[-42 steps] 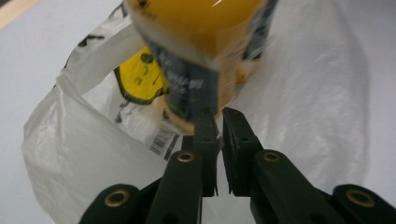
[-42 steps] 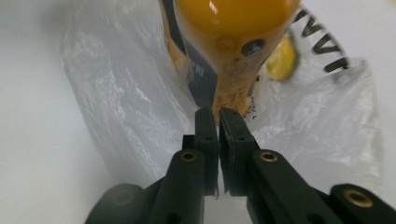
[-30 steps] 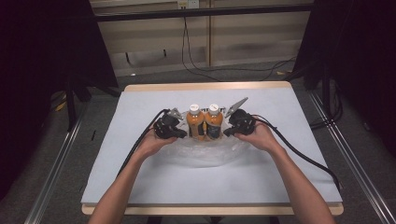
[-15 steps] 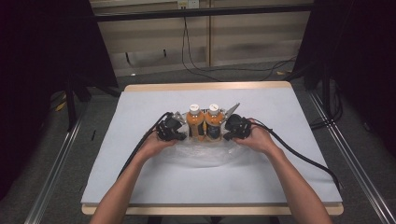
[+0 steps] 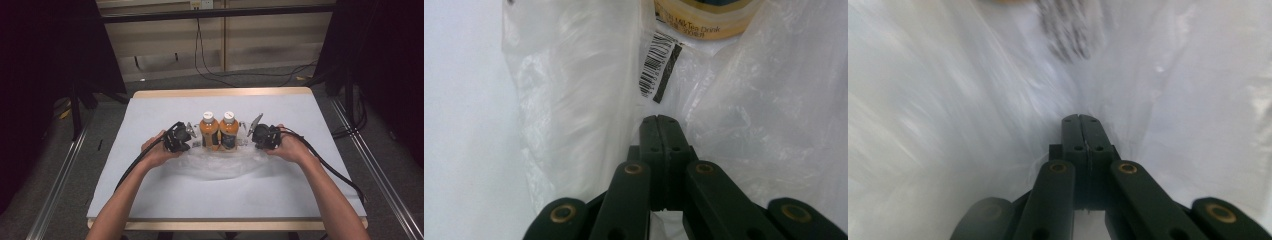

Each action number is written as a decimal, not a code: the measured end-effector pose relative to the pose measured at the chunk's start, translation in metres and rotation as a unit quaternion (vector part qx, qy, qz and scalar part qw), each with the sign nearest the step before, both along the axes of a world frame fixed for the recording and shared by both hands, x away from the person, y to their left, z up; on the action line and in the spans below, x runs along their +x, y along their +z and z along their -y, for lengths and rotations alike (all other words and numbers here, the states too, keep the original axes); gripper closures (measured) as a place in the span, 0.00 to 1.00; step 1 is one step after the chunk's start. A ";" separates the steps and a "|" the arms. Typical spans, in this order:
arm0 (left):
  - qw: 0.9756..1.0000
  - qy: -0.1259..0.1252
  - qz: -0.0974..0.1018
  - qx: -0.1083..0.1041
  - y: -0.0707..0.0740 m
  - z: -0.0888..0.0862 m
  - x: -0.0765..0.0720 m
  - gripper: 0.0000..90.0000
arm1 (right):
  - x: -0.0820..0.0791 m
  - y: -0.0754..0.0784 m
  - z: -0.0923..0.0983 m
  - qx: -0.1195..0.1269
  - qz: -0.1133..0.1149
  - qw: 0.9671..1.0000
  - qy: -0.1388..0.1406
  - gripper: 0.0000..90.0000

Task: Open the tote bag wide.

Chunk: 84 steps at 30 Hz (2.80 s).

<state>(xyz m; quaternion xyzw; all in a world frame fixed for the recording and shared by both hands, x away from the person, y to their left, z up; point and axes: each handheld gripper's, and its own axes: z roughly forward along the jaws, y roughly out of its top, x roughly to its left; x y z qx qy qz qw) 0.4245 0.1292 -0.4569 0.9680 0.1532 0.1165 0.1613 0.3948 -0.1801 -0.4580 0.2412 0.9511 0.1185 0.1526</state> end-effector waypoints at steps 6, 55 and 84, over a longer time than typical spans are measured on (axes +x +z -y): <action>1.000 0.010 -0.013 -0.012 0.000 -0.007 0.013 1.00 | 0.005 -0.001 0.021 0.024 0.005 0.999 -0.027 1.00; 0.995 0.008 -0.043 -0.087 0.009 -0.046 0.003 1.00 | -0.012 0.017 0.026 0.122 -0.005 0.992 -0.017 1.00; 0.996 0.057 -0.030 -0.065 -0.003 -0.056 0.020 1.00 | -0.041 0.002 0.056 0.037 -0.023 0.999 -0.002 1.00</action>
